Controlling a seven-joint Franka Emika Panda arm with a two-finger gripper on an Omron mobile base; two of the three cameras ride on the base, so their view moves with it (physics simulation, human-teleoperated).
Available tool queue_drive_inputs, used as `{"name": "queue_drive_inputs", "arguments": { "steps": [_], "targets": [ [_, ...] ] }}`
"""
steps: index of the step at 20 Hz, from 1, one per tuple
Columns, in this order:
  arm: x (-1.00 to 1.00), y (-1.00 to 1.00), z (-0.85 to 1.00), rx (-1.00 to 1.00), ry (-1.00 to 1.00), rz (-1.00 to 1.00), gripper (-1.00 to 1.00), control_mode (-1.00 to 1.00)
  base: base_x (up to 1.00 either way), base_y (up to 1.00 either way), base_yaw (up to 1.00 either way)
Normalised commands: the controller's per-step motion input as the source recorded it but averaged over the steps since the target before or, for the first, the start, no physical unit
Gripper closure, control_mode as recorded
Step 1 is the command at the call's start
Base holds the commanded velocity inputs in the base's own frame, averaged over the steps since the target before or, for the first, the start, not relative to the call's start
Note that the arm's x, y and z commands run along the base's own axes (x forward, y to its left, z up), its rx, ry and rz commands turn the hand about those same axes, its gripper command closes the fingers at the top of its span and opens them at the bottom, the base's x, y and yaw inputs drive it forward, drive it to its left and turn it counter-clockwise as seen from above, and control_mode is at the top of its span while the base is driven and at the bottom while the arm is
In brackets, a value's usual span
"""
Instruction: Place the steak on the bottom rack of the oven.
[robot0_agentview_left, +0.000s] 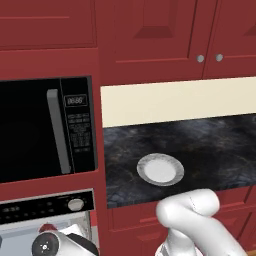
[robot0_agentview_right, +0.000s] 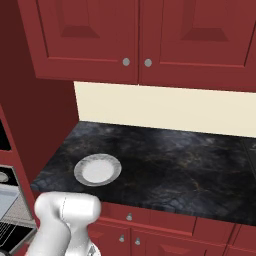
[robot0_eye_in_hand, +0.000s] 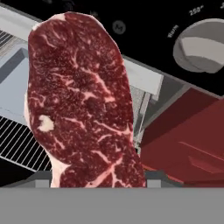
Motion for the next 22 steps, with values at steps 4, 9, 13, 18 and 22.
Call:
{"name": "queue_drive_inputs", "arguments": {
  "steps": [4, 9, 13, 18, 22],
  "targets": [
    [0.28, 1.0, -0.7, 0.0, 0.0, -0.05, 1.0, -1.0, 0.0, 0.0, 0.0],
    [0.47, 0.83, -0.42, 0.0, 0.0, -0.02, 1.0, -1.0, 0.0, 0.0, 0.0],
    [0.39, 0.35, -0.39, 0.0, 0.0, -0.01, 1.0, -1.0, 0.0, 0.0, 0.0],
    [0.2, 0.08, -0.5, 0.0, 0.0, -0.04, 1.0, -1.0, 0.0, 0.0, 0.0],
    [0.06, 0.0, -0.41, 0.0, 0.0, -0.07, 1.0, -1.0, 0.0, 0.0, 0.0]
  ]
}}
